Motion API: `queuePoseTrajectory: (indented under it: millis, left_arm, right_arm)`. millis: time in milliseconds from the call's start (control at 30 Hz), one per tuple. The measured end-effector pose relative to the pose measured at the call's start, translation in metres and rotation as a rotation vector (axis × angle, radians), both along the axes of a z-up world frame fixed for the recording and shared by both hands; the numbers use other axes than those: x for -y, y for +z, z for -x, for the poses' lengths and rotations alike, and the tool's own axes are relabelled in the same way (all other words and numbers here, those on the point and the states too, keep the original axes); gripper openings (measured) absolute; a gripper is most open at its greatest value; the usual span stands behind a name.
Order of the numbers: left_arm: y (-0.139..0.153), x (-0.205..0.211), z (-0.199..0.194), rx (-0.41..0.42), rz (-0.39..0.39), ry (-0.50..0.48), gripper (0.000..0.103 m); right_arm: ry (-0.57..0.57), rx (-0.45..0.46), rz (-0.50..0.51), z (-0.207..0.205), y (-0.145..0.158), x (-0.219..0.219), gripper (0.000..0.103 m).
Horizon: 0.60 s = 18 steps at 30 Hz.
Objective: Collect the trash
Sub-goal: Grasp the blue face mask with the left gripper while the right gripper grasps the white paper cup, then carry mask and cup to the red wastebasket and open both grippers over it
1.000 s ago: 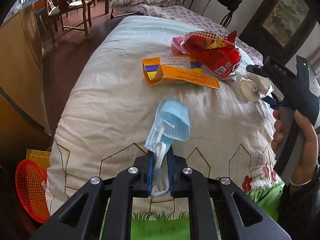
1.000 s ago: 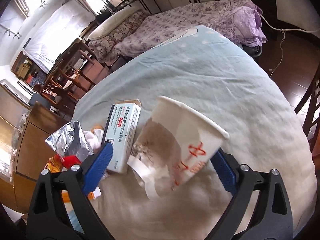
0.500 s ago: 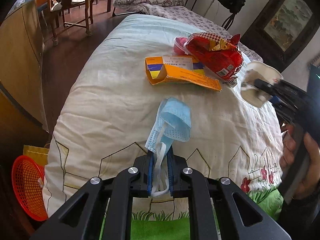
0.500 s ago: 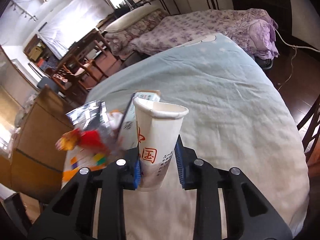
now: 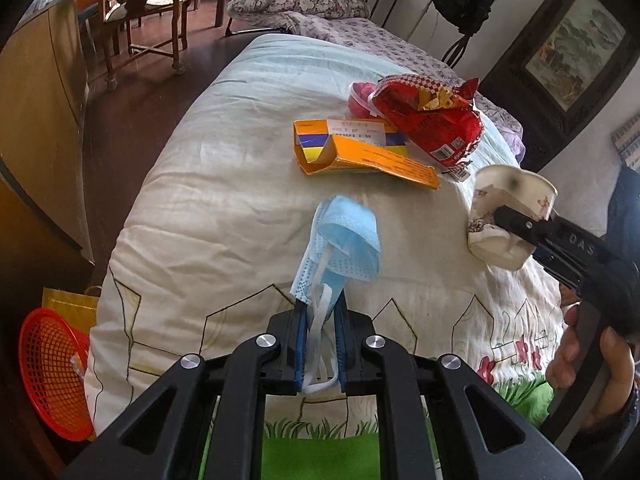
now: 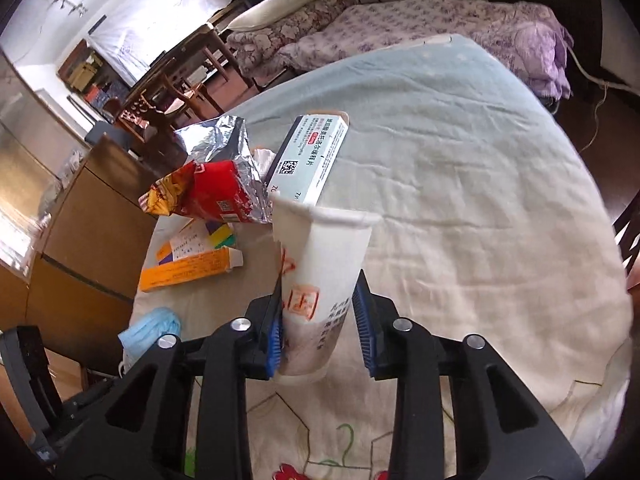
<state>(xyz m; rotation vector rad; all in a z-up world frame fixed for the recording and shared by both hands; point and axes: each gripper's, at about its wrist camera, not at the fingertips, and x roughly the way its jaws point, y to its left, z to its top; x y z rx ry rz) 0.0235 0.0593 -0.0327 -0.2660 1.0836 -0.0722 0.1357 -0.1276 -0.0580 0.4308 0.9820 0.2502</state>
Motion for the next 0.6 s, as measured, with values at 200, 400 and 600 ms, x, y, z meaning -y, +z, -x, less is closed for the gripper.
queuePoseTrajectory:
  millis: [200,400,600]
  left_arm:
    - [-0.001,0.003,-0.002,-0.01,0.002,0.0,0.013]
    - [-0.001,0.006,-0.003,-0.011,-0.004,0.0,0.014]
    - [-0.001,0.007,-0.005,-0.017,-0.023,0.003,0.041]
  right_arm:
    - [-0.015,-0.002,-0.052,-0.009,-0.01,0.009,0.041]
    - [-0.014,0.066,-0.047,0.005,0.007,0.013,0.032]
    - [0.021,0.068,-0.046,0.021,0.013,0.006,0.032]
